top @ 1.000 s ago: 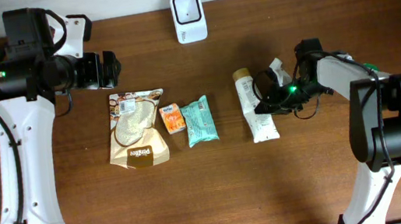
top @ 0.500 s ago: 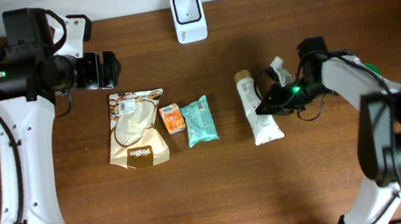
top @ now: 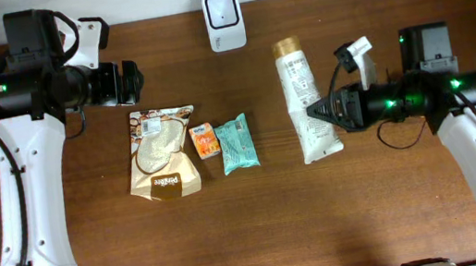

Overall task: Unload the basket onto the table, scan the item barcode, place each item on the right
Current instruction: 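Lift the tube and hold it up to the white scanner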

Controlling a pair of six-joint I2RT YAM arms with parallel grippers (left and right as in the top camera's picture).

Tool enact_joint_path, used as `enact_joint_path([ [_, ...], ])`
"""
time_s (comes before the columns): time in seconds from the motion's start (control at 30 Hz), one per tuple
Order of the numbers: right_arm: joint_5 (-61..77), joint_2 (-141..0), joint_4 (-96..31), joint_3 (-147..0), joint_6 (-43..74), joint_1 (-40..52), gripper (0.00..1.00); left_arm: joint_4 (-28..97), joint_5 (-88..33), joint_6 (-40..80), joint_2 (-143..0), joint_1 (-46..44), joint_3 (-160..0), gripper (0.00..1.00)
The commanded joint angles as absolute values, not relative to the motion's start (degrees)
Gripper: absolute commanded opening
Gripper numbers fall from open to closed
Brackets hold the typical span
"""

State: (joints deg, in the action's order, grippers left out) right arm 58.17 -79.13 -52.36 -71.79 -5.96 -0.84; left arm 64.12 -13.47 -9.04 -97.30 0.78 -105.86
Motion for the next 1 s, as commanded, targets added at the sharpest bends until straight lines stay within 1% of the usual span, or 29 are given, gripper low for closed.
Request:
enact_joint_path([
  [0.0,67.33,-77.23,-52.05,-72.34,-5.37,-0.38,0.04,64.18,-13.69,-9.98,-97.47,0.93,-106.06,0.99],
  [0.13,69.34,-77.23,-50.09,-72.34,-0.6,-0.38,0.04,64.18,-13.69,-9.98,-97.47,0.93,-106.06,0.99],
  [0.2,71.64,-77.23,-45.91,-72.58,4.93,-0.36,0.04,64.18,-13.69,-9.98,-97.47,0.93,-106.06,0.99],
  [0.37,71.16,-77.23,-43.46,-77.03,10.5,-0.36,0.04,64.18,-13.69,-9.98,-97.47,0.93,-106.06,0.99],
  [0.4,69.01,-77.28,-43.46,-78.59,11.77,-0.3,0.04,64.18,-13.69,-9.98,-97.47,0.93,-106.06,0.99],
  [0.5,59.07,-77.52,-43.53,-81.36,13.69,2.09,0.04,64.18,-13.67,-9.98,-97.47,0.93,-106.06,0.99],
  [0.6,46.48,-79.77,-44.38,-84.79,13.8,8.12,0.04,64.18,-13.69,-9.98,-97.47,0.93,-106.06,0.99],
  [0.73,20.05,-86.52,-43.99,-90.11,13.13,17.21,0.04,64.18,-13.69,-9.98,-97.47,0.93,-106.06,0.99],
  [0.87,-0.36,-94.45,-37.91,-92.18,7.14,22.76,0.04,64.18,-13.69,-9.98,-97.47,0.93,-106.06,0.99],
  [0.97,-10.68,-101.21,-30.39,-92.18,0.23,24.8,0.04,64.18,-13.67,-9.98,-97.47,0.93,-106.06,0.99],
])
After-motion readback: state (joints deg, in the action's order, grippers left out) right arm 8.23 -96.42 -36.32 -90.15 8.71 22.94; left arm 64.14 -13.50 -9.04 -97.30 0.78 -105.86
